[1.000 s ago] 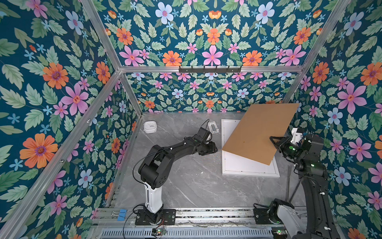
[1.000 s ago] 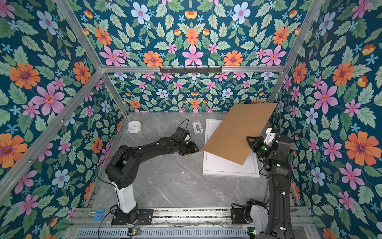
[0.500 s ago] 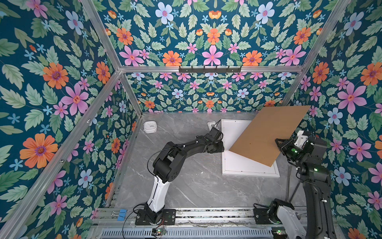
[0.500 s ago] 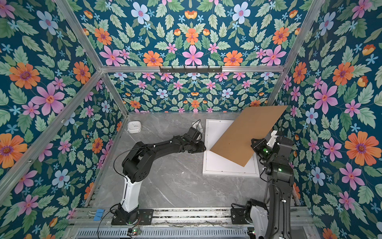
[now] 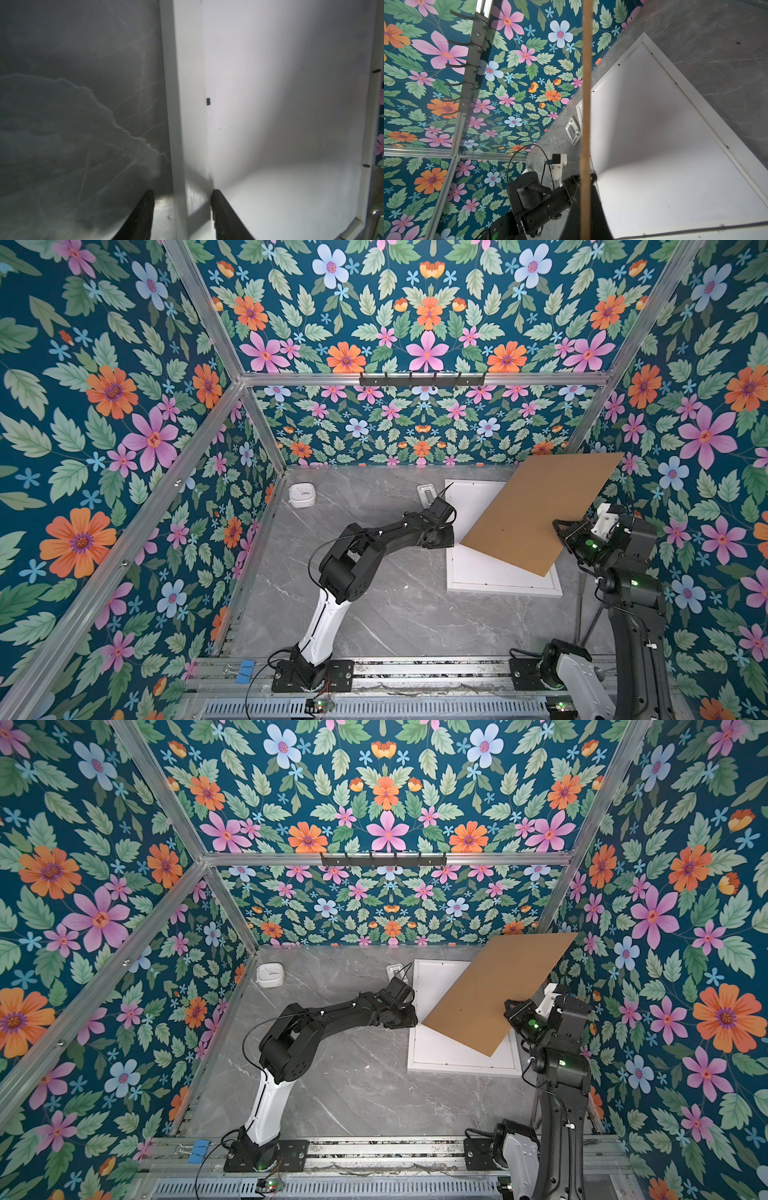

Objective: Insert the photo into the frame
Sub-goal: 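Tilt the board up with the right gripper while left gripper releases and withdraws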

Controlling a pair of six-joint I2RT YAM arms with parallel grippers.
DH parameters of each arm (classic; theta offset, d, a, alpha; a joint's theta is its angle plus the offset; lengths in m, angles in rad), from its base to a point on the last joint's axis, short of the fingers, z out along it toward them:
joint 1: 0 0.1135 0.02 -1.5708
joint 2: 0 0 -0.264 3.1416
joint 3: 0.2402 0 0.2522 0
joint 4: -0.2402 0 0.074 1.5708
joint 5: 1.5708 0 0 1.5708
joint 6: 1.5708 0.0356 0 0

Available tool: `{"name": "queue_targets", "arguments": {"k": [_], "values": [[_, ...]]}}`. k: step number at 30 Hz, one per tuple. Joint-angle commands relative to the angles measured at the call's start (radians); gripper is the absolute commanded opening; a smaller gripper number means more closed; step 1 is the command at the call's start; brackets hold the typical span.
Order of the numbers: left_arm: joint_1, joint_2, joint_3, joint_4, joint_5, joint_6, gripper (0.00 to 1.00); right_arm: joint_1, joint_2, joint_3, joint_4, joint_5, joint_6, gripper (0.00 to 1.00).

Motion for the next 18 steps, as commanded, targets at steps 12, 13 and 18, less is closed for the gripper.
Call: {"name": "queue_targets", "arguments": {"k": [12, 13, 18], "values": [[0.018, -0.039, -0.045, -0.124, -0.076, -0.004, 0.26, 0.001, 0.016, -0.005, 0.062, -0.086, -0.023, 0.00], [0.024, -0.049, -0.062, -0.122, -0.072, -0.005, 0.23, 0.001, 0.020, -0.008, 0.065, -0.099, -0.022, 0.00], [0.052, -0.120, -0.163, -0.100, -0.068, -0.020, 0.20, 0.000, 0.038, -0.038, 0.101, -0.170, -0.014, 0.00]]}}
